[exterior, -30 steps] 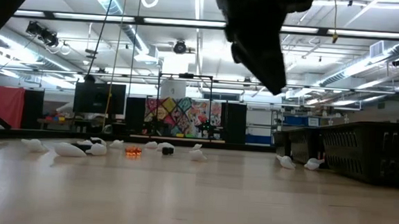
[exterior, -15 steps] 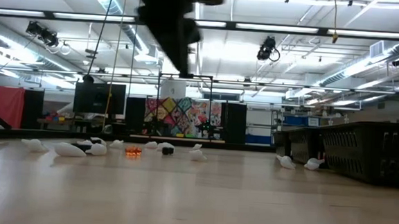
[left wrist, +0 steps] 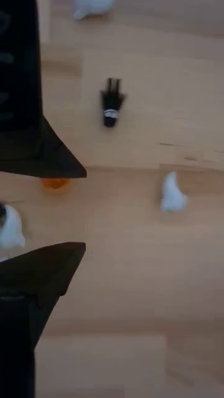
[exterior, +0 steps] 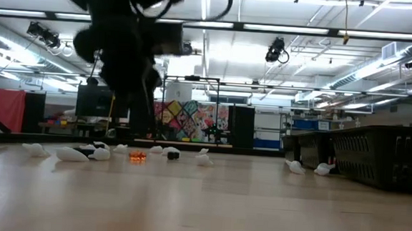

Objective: Sort Halloween decoration
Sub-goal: Put the white ghost toy into the top black bin

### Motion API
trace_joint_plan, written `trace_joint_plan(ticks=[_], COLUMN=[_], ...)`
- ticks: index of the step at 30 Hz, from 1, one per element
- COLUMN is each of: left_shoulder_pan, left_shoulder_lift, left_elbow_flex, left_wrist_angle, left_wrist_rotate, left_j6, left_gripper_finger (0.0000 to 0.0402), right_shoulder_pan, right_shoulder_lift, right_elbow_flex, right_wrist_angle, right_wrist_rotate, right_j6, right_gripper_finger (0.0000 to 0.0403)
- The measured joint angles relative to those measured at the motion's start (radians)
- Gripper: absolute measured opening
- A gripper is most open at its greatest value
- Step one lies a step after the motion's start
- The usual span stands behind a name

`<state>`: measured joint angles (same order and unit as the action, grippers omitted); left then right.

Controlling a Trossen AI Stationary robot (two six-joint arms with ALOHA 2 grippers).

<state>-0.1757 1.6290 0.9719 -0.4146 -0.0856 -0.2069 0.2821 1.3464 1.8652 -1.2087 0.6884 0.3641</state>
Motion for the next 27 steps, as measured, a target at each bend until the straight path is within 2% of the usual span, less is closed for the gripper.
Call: trace_joint_plan(ticks=[7, 12, 22, 27], left_shoulder_pan=[0.042, 0.044, 0.031, 0.011], left_shoulder_lift=[0.029, 0.029, 0.042, 0.079], left_elbow_flex=[-0.083, -0.116, -0.179, -0.177], left_wrist_angle=[0.115, 0.136, 0.209, 0.251], left_wrist_rotate=[-0.007, -0.008, -0.02, -0.031], left_j6=[0.008, 0.023, 0.015, 0.015], left_gripper_finger=[0.0205, 0.0217, 0.0215, 0.0189], right_shoulder_pan=[-0.001, -0.001, -0.002, -0.002], right_shoulder_lift=[0.009, 0.011, 0.011, 0.011], right_elbow_flex=[0.0, 0.0, 0.0, 0.0], right_wrist_angle=[0.011, 0.011, 0.01, 0.01], right_wrist_rotate=[0.0, -0.003, -0.006, -0.006], right_j6=[0.008, 0.027, 0.029, 0.029], right_gripper_finger=[0.0158, 0.0158, 0.0158, 0.0158])
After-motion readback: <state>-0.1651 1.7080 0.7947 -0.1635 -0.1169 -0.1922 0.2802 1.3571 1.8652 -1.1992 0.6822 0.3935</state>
